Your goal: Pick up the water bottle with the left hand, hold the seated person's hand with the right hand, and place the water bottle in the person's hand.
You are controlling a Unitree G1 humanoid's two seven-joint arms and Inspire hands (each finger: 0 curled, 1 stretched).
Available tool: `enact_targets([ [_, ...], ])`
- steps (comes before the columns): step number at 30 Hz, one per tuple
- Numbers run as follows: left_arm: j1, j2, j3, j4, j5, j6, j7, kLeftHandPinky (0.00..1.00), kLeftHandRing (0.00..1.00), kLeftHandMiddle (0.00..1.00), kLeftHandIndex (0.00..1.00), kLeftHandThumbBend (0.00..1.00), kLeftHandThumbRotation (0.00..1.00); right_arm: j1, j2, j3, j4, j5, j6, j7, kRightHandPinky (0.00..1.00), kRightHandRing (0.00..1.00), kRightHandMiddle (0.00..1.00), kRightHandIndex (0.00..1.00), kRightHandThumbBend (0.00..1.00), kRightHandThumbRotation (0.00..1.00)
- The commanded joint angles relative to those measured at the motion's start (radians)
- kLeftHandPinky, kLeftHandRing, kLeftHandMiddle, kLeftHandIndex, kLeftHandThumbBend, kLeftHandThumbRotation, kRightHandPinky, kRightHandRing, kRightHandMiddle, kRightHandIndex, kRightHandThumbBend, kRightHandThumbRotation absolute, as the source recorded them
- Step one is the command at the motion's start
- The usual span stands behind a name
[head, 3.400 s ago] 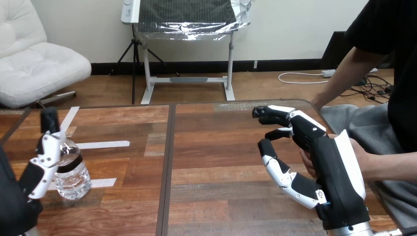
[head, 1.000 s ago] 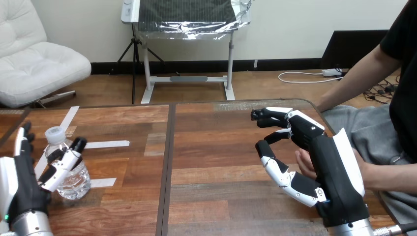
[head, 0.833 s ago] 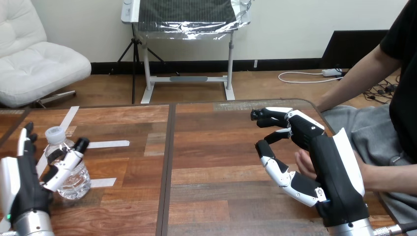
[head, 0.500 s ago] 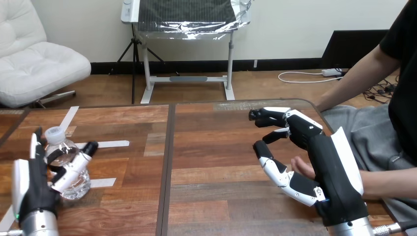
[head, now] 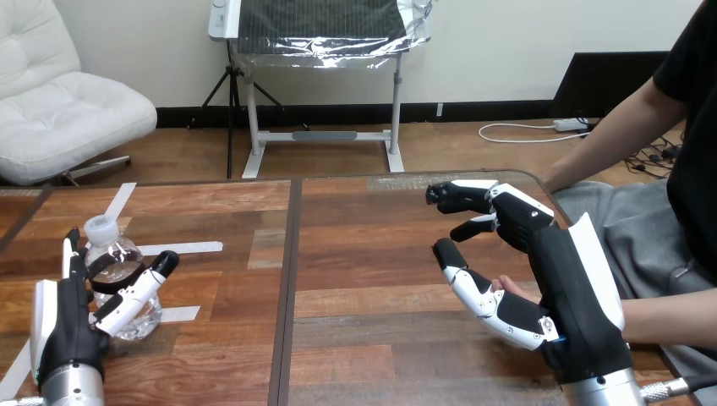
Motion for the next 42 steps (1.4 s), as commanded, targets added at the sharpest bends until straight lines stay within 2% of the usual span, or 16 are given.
enact_targets([
  [1, -0.071, -0.003, -0.014, -0.012, -0.003, 0.018, -0.011, 0.88, 0.95, 0.97, 1.0, 0.99, 0.59, -0.06, -0.011, -0.016, -0.002, 0.017, -0.018, 0.004, 0.57, 0.71, 0.74, 0.66, 0.38, 0.0],
  [15, -0.093, -0.007, -0.014, 0.033, -0.014, 0.033, -0.006, 0.86, 0.95, 0.98, 1.0, 0.98, 0.57, -0.06, -0.018, -0.023, -0.007, 0.018, -0.013, 0.017, 0.57, 0.71, 0.74, 0.66, 0.38, 0.0],
  [23, -0.102, -0.011, -0.011, 0.059, -0.017, 0.02, 0.008, 0.85, 0.94, 0.97, 0.99, 0.92, 0.54, -0.062, -0.016, -0.024, -0.003, 0.025, -0.017, 0.023, 0.55, 0.7, 0.74, 0.66, 0.38, 0.0],
  [27, -0.103, -0.016, -0.012, 0.057, -0.008, 0.03, 0.034, 0.84, 0.92, 0.95, 0.98, 0.89, 0.51, -0.061, -0.015, -0.023, -0.009, 0.028, -0.009, 0.026, 0.54, 0.69, 0.73, 0.66, 0.38, 0.0],
  [28, -0.104, -0.024, -0.007, 0.058, -0.01, 0.026, 0.056, 0.8, 0.88, 0.91, 0.94, 0.87, 0.48, -0.063, -0.016, -0.024, -0.006, 0.027, -0.013, 0.028, 0.54, 0.69, 0.73, 0.66, 0.38, 0.0],
  [30, -0.104, -0.034, -0.001, 0.059, -0.013, 0.02, 0.081, 0.78, 0.85, 0.88, 0.92, 0.86, 0.44, -0.066, -0.017, -0.025, -0.001, 0.027, -0.02, 0.029, 0.54, 0.69, 0.73, 0.65, 0.38, 0.0],
  [31, -0.105, -0.036, -0.001, 0.06, -0.014, 0.018, 0.085, 0.75, 0.81, 0.85, 0.88, 0.84, 0.38, -0.066, -0.017, -0.025, 0.0, 0.026, -0.021, 0.029, 0.54, 0.68, 0.73, 0.65, 0.38, 0.0],
  [33, -0.106, -0.04, 0.001, 0.058, -0.016, 0.023, 0.095, 0.72, 0.78, 0.82, 0.84, 0.82, 0.34, -0.065, -0.016, -0.026, -0.003, 0.024, -0.018, 0.028, 0.54, 0.68, 0.72, 0.65, 0.38, 0.0],
  [42, -0.109, -0.053, 0.003, 0.056, -0.015, 0.03, 0.136, 0.61, 0.66, 0.7, 0.71, 0.79, 0.16, -0.066, -0.013, -0.026, -0.004, 0.022, -0.018, 0.027, 0.53, 0.67, 0.71, 0.65, 0.38, 0.0],
])
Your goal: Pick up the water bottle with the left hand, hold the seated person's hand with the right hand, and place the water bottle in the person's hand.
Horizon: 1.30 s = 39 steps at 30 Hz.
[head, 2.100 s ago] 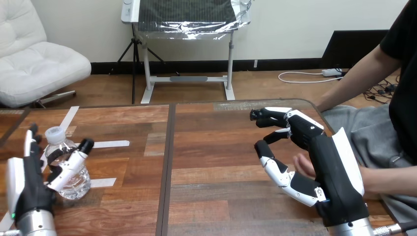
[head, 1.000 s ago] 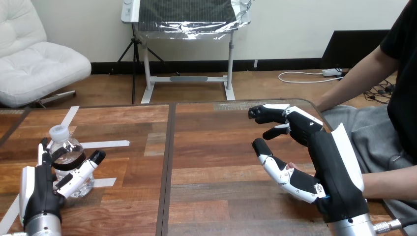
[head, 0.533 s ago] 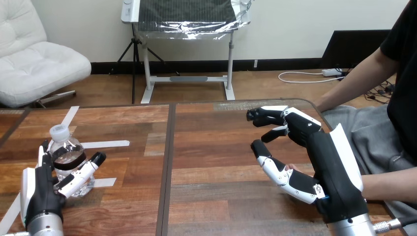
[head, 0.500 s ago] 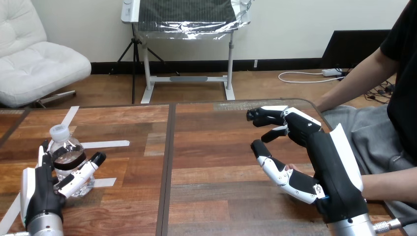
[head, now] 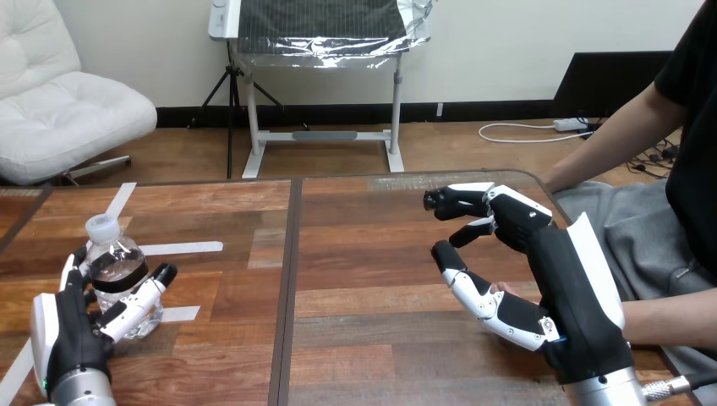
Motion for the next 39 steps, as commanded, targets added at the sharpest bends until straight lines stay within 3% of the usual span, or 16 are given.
enact_targets([
  [1, -0.072, -0.008, 0.002, -0.006, 0.002, -0.008, 0.028, 0.6, 0.65, 0.69, 0.7, 0.79, 0.15, -0.064, -0.01, -0.015, -0.004, 0.013, -0.018, -0.002, 0.53, 0.67, 0.71, 0.64, 0.38, 0.0],
  [12, -0.079, -0.026, 0.013, 0.021, -0.023, -0.057, 0.057, 0.51, 0.56, 0.59, 0.59, 0.77, 0.02, -0.063, -0.009, -0.018, -0.009, 0.004, -0.019, -0.007, 0.53, 0.67, 0.7, 0.64, 0.38, 0.0],
  [24, -0.079, -0.02, 0.001, 0.055, -0.016, -0.107, 0.069, 0.44, 0.49, 0.52, 0.53, 0.73, 0.0, -0.056, -0.01, -0.022, -0.011, 0.01, -0.021, -0.006, 0.54, 0.67, 0.69, 0.64, 0.37, 0.0],
  [39, -0.084, -0.022, -0.004, 0.092, -0.016, -0.154, 0.08, 0.43, 0.49, 0.52, 0.53, 0.72, 0.0, -0.05, -0.009, -0.031, -0.011, 0.012, -0.029, -0.003, 0.53, 0.66, 0.67, 0.63, 0.37, 0.0],
])
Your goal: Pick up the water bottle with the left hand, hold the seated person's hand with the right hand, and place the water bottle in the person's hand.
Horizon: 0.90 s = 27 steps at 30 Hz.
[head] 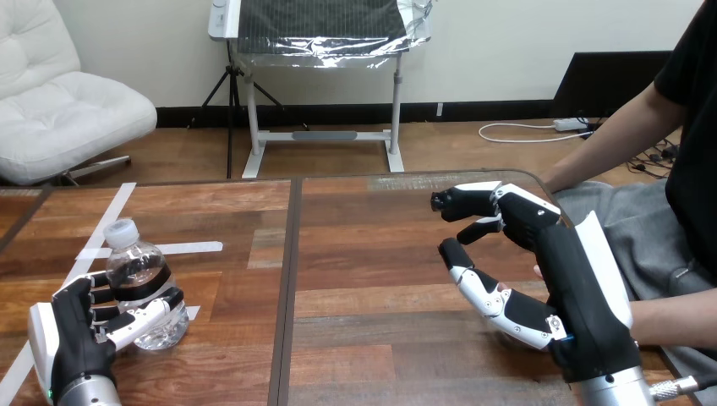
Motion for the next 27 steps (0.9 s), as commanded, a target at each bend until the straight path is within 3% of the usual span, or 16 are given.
enact_targets([
  [1, -0.075, 0.001, -0.006, 0.01, 0.009, -0.043, 0.011, 0.43, 0.49, 0.52, 0.53, 0.72, 0.0, -0.05, -0.01, -0.01, -0.011, 0.014, -0.02, -0.002, 0.53, 0.65, 0.67, 0.63, 0.37, 0.0],
  [27, -0.05, -0.013, -0.017, -0.033, 0.016, -0.06, 0.017, 0.43, 0.48, 0.51, 0.51, 0.75, 0.0, -0.048, -0.007, -0.01, -0.011, 0.017, -0.022, -0.002, 0.52, 0.65, 0.67, 0.63, 0.38, 0.0],
])
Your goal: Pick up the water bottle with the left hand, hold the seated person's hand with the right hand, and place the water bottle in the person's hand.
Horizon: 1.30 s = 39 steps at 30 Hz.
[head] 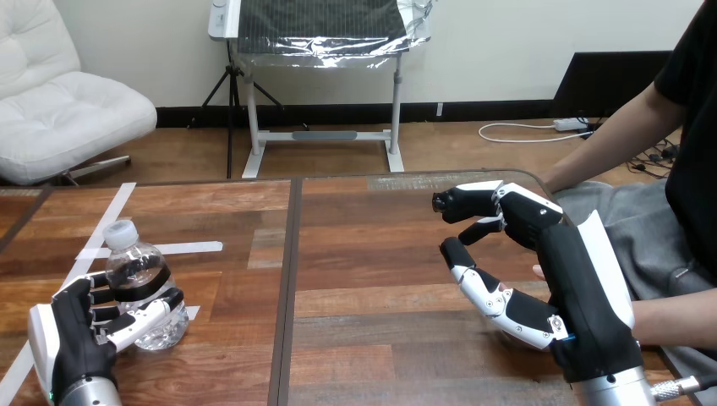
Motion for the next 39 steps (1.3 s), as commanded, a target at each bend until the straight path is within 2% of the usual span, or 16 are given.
enact_targets([
  [1, -0.049, -0.008, -0.015, -0.042, 0.016, -0.043, 0.008, 0.43, 0.48, 0.51, 0.51, 0.74, 0.0, -0.048, -0.008, -0.009, -0.011, 0.017, -0.017, -0.002, 0.52, 0.65, 0.67, 0.63, 0.38, 0.0],
  [4, -0.039, -0.02, -0.019, -0.062, 0.014, -0.05, 0.005, 0.42, 0.46, 0.5, 0.51, 0.74, 0.0, -0.046, -0.007, -0.008, -0.014, 0.016, -0.015, -0.001, 0.52, 0.65, 0.67, 0.63, 0.38, 0.0],
  [16, -0.012, -0.053, -0.046, -0.073, 0.012, -0.166, -0.036, 0.38, 0.43, 0.47, 0.49, 0.74, 0.0, -0.048, -0.006, -0.01, -0.01, 0.015, -0.023, -0.006, 0.52, 0.65, 0.67, 0.63, 0.38, 0.0],
  [19, 0.016, -0.087, -0.076, -0.134, 0.016, -0.188, -0.063, 0.36, 0.41, 0.46, 0.48, 0.75, 0.0, -0.047, -0.006, -0.013, -0.012, 0.011, -0.02, -0.008, 0.52, 0.64, 0.66, 0.63, 0.38, 0.0],
  [21, 0.034, -0.111, -0.095, -0.183, 0.017, -0.188, -0.076, 0.35, 0.41, 0.46, 0.48, 0.74, 0.0, -0.046, -0.006, -0.013, -0.014, 0.013, -0.017, -0.007, 0.52, 0.64, 0.67, 0.64, 0.39, 0.0],
  [28, 0.059, -0.144, -0.123, -0.256, 0.021, -0.191, -0.101, 0.35, 0.4, 0.45, 0.47, 0.72, 0.0, -0.045, -0.006, -0.014, -0.014, 0.018, -0.015, -0.005, 0.52, 0.65, 0.67, 0.65, 0.4, 0.0],
  [34, 0.076, -0.161, -0.156, -0.31, 0.057, -0.192, -0.101, 0.35, 0.39, 0.45, 0.47, 0.72, 0.0, -0.044, -0.006, -0.015, -0.014, 0.02, -0.013, -0.004, 0.53, 0.65, 0.68, 0.65, 0.41, 0.0],
  [39, 0.092, -0.182, -0.178, -0.369, 0.071, -0.163, -0.112, 0.34, 0.39, 0.44, 0.46, 0.73, 0.0, -0.046, -0.007, -0.016, -0.012, 0.017, -0.016, -0.005, 0.53, 0.66, 0.68, 0.65, 0.41, 0.0],
])
